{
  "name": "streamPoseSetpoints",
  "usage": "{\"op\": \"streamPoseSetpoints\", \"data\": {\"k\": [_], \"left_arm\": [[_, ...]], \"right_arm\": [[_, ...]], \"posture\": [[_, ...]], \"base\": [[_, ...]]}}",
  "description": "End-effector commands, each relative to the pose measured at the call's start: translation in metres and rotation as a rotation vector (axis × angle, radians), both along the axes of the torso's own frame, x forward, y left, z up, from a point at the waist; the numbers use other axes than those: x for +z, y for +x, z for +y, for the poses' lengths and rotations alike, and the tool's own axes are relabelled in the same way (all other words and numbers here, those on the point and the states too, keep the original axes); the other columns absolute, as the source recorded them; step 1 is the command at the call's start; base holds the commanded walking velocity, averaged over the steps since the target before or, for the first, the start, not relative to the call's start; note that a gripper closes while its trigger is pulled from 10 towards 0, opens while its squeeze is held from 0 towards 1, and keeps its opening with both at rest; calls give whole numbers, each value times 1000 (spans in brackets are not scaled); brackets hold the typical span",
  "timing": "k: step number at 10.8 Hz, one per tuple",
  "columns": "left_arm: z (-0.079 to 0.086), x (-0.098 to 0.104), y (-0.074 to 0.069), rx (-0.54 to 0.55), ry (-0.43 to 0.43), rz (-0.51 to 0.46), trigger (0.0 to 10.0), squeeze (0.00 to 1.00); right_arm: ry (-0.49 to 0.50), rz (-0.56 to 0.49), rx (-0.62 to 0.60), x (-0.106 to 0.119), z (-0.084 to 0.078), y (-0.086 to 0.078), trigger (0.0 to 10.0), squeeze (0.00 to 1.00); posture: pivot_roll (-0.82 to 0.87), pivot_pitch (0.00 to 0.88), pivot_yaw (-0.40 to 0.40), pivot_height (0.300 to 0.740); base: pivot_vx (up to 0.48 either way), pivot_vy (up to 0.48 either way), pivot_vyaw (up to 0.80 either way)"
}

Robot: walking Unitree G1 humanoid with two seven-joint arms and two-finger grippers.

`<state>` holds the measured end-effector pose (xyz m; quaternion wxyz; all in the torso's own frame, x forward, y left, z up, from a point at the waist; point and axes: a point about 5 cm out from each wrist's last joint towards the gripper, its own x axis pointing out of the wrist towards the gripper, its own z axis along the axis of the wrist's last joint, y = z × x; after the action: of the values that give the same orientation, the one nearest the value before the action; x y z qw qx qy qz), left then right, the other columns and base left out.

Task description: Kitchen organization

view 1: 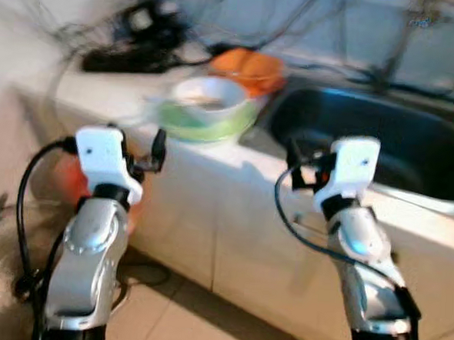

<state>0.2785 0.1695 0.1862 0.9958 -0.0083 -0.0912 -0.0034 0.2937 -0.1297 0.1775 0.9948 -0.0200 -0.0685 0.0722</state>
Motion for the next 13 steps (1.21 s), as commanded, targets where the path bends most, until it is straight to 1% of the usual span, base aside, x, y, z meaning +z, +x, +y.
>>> {"op": "streamPoseSetpoints", "data": {"k": [1, 6, 9, 13], "left_arm": [[-3, 4, 1, -13, -8, -16, 10000, 0], [-5, 7, 1, -28, -5, -25, 10000, 0], [-4, 4, -4, -25, 1, -9, 10000, 0], [-6, 6, -8, -26, 13, -18, 10000, 0]], "right_arm": [[-1, -18, 0, 5, -1, -1, 10000, 0], [17, -42, 23, 11, 0, -3, 10000, 0], [16, -22, 28, 5, -1, -9, 10000, 0], [-2, -15, 32, 4, -4, -9, 10000, 0]], "posture": [[15, 0, 20, 740], [15, 0, 20, 740], [16, 14, 17, 740], [17, 24, 7, 740]], "base": [[319, 0, 0], [297, 0, 0], [315, 0, 0], [295, 0, 0]]}}
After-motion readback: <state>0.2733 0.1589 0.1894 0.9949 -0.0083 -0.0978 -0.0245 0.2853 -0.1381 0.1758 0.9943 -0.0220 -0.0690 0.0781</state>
